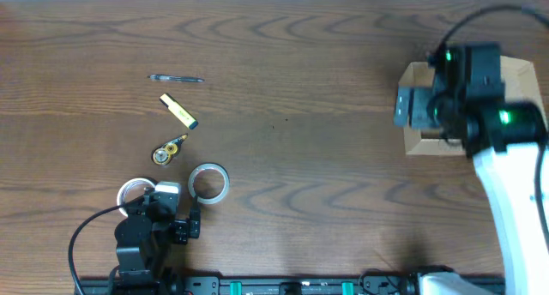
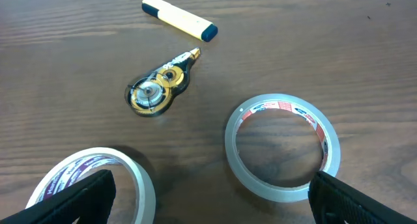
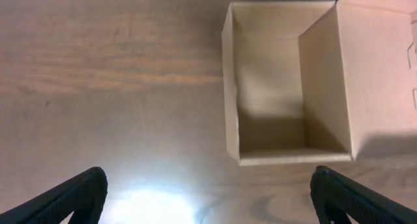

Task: Pack container
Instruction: 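Reach the right gripper forward to the cardboard box's side wall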

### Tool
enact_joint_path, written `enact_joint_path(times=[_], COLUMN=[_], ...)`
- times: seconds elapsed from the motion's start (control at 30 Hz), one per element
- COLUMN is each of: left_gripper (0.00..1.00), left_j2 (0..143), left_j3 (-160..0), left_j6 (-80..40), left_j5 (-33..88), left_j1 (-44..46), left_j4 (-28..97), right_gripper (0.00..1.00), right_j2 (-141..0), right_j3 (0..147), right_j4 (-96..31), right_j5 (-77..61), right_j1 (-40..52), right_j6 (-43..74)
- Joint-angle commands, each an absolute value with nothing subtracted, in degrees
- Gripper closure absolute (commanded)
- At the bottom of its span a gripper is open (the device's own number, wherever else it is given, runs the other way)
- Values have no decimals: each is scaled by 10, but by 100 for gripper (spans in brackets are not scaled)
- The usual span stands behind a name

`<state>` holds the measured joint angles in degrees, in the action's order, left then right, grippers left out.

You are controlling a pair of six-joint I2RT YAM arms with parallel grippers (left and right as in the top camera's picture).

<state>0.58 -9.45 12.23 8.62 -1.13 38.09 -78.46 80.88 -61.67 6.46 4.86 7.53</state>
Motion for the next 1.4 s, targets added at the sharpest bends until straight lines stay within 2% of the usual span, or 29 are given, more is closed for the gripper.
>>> enact_joint_path(times=[0.0, 0.2, 0.37, 0.47, 0.83, 1.1, 1.13, 1.17, 1.3, 1.37], left_gripper=[5, 5, 5, 5, 5, 5, 5, 5, 5, 5], left_j2=[2, 2, 2, 2, 2, 2, 2, 2, 2, 2], left_j3=[-93, -93, -93, -93, -93, -93, -93, -93, -93, -93], left_j6=[122, 122, 122, 122, 122, 122, 122, 122, 122, 122], left_j5=[88, 88, 88, 88, 88, 88, 88, 88, 88, 88], left_j1=[-15, -15, -15, -15, -15, -15, -15, -15, -15, -15], left_j4=[387, 387, 387, 387, 387, 387, 387, 387, 387, 387], right_gripper=[1, 1, 1, 1, 1, 3, 5, 12, 50, 59], right_j2=[-835, -902, -932, -944, -1035, -1104, -1110, -1116, -1128, -1128], right_j3=[843, 850, 849, 849, 847, 847, 847, 847, 847, 847], right_j4=[-625, -595, -578, -562, -476, -464, -463, -462, -460, -456], right_j5=[75, 75, 76, 75, 75, 70, 70, 70, 71, 71], right_j1=[32, 4, -8, -11, -19, -18, -18, -18, -18, -18], right_j6=[102, 101, 11, -3, 23, 43, 43, 43, 43, 43])
